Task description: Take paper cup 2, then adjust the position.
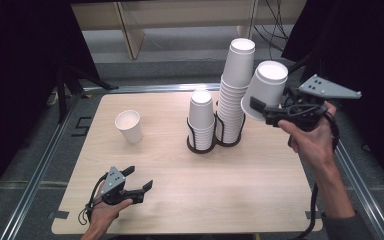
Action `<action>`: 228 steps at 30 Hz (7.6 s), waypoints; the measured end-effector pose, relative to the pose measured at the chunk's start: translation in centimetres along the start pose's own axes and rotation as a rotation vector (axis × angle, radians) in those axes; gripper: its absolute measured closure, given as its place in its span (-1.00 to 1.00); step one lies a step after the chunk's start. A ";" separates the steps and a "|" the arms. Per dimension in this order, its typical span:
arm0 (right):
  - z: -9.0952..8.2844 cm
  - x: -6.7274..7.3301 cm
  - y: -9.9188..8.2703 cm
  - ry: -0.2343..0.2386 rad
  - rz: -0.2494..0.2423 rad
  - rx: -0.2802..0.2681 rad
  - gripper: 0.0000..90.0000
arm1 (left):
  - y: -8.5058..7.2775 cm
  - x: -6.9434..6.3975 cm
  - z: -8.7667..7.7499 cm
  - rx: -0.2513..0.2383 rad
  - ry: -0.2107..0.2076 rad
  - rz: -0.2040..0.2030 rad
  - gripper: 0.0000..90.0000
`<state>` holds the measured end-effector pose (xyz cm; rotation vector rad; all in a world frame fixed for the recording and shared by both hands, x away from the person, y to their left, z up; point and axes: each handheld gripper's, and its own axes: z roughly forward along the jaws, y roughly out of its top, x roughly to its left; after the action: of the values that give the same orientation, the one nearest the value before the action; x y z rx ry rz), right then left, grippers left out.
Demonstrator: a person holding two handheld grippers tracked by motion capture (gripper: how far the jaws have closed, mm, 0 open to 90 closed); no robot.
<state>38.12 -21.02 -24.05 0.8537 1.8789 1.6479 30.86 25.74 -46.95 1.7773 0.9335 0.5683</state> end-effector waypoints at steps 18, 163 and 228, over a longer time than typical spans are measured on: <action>4.8 4.4 -7.7 0.144 0.052 0.066 -0.62 | -0.1 0.0 0.5 -0.013 -0.003 0.014 -0.68; 13.4 16.0 -17.1 0.502 -0.046 0.131 -0.62 | 1.7 -6.0 3.7 -0.180 -0.265 -0.034 -0.95; 12.2 15.1 -14.5 0.642 -0.218 0.539 -0.57 | 2.4 -6.5 2.5 0.229 -0.257 0.552 -0.66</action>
<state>34.69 -2.76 -39.63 0.2780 2.8213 1.3881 29.61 18.62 -45.43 2.2695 0.3305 0.5699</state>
